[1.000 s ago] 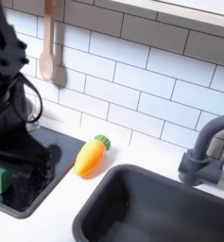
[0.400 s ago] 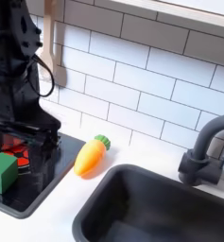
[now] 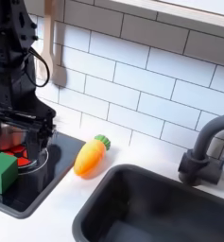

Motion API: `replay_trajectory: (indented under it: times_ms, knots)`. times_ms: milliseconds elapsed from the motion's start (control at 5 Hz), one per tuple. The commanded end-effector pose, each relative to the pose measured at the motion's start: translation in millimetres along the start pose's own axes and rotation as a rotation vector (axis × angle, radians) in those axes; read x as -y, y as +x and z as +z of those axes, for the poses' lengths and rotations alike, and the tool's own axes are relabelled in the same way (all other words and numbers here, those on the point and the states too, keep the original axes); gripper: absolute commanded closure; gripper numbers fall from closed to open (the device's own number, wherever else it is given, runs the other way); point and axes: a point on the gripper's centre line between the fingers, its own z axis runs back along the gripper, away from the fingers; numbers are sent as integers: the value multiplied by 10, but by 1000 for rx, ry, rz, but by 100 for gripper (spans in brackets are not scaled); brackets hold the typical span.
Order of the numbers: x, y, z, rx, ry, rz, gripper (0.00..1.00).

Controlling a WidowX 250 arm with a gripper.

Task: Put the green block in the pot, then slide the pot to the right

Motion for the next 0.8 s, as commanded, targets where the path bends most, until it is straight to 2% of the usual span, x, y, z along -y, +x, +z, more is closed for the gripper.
replay_trajectory:
  times_ms: [0, 200, 600]
  knots:
    - [-237, 175, -84, 3, 12, 2, 0]
    - [-303, 192, -169, -7, 15, 1, 0]
    - [-302, 239, -333, -28, 15, -25, 0]
